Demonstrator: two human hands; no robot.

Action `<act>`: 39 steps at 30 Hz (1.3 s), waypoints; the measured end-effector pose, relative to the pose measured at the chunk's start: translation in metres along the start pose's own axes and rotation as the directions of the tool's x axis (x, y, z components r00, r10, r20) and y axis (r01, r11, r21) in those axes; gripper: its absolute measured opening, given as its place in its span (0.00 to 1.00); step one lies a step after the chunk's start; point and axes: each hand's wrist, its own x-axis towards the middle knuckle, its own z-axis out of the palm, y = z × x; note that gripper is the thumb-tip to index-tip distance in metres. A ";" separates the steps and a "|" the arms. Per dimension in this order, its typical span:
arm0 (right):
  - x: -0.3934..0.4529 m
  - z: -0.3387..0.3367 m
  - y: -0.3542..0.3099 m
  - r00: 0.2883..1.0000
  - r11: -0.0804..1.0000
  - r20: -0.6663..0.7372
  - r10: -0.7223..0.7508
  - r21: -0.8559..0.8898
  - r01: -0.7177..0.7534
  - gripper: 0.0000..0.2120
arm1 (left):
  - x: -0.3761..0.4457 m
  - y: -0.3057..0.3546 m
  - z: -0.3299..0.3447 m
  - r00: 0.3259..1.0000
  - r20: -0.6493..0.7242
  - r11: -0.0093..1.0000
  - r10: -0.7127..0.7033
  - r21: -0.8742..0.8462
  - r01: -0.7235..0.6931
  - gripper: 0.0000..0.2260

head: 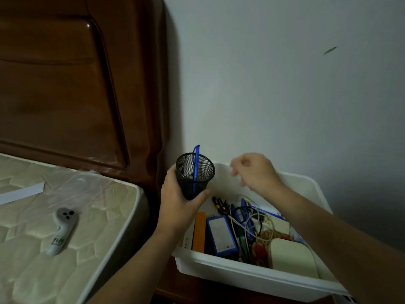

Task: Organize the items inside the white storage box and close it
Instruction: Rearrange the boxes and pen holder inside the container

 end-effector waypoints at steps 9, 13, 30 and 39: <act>0.008 0.066 0.066 0.966 0.661 0.134 0.220 -0.749 -0.046 0.15 | 0.003 -0.007 0.004 0.999 0.006 0.999 0.035 0.027 -0.035 0.39; 0.023 0.079 0.069 0.981 0.531 0.156 0.118 -0.844 0.070 0.18 | 0.004 -0.009 0.004 0.999 0.003 0.999 0.040 0.032 -0.040 0.39; 0.029 0.095 0.076 0.927 0.577 0.089 0.364 -0.803 -0.149 0.19 | 0.004 -0.012 0.004 1.000 0.012 1.000 0.017 -0.017 -0.017 0.40; 0.025 0.028 0.046 0.952 0.788 0.109 0.288 -0.591 -0.171 0.06 | 0.003 -0.007 0.003 0.998 0.049 0.999 0.029 -0.020 -0.028 0.39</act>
